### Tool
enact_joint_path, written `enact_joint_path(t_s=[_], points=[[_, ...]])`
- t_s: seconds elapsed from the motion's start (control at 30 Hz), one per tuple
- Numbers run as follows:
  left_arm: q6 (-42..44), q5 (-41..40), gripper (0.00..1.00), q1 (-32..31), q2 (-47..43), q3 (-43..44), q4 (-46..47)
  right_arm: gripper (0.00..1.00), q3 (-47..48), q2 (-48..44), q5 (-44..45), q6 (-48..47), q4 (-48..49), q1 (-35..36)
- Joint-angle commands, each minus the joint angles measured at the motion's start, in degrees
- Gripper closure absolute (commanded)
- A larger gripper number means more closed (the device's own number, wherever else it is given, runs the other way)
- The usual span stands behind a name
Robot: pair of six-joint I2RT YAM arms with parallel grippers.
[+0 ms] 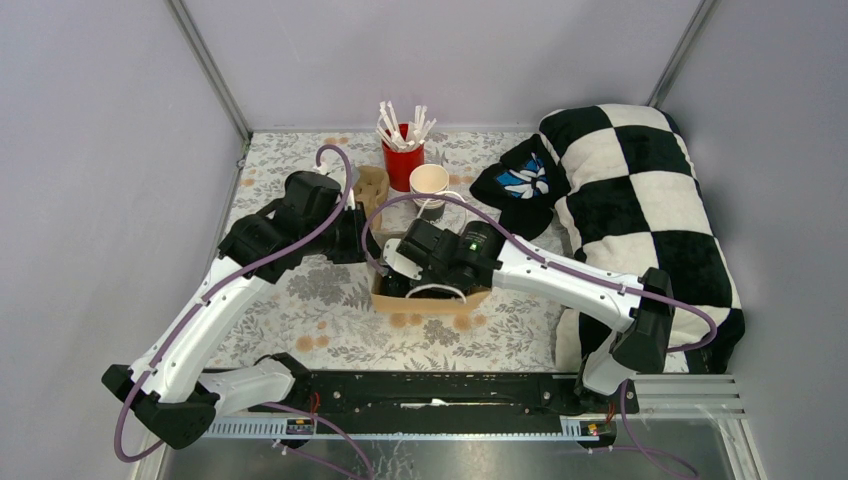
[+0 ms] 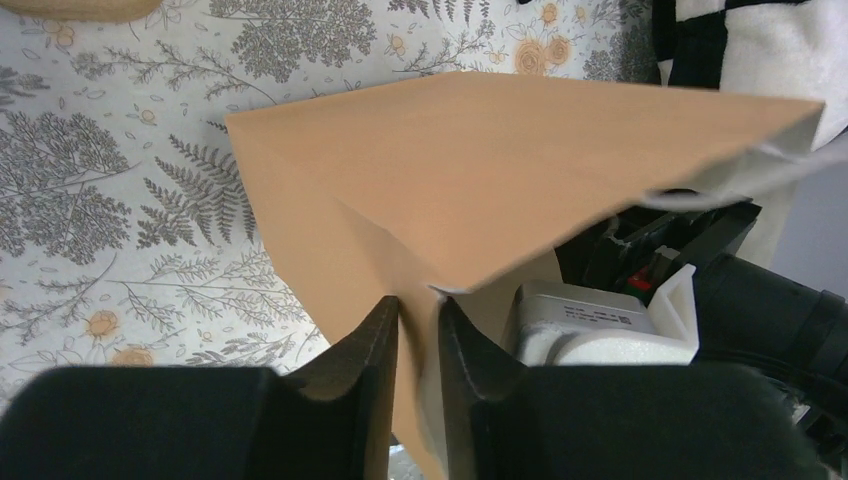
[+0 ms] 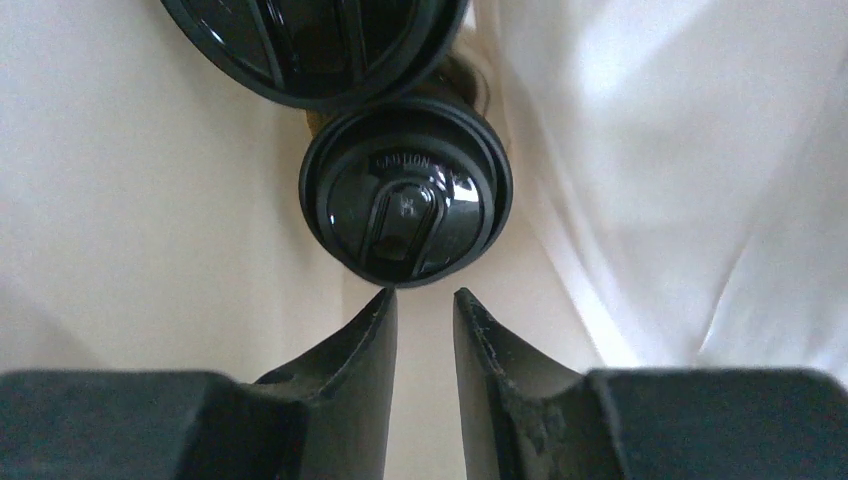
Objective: Pack the takeout coffee
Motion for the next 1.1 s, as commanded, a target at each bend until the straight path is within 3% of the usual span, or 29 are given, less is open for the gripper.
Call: enact_joint_path(t_s=[0.0,0.3,0.67,1.07], points=[[-0.2,1.4,0.66,-0.2,1.0,0.5,-0.3,0.66,6.8,1.5,-0.8,-1.2,6.0,0.3],[-1.1,-0.8,0.37,-0.2,-0.5,4.6,-1.7,0.65,5.4,0.9,-2.4,0.6,9.2,-1.0],[-1.6,-9.6,0.18,-0.2,-3.2,10.3,-5.1,0.61,15.6,0.7,-2.6,2.2,7.3,-2.7],[-0.5,-18.0,0.09,-0.1,-5.4,17.3,-2.8,0.4,34.4,2.3,0.1,5.3,0.6,-2.8]])
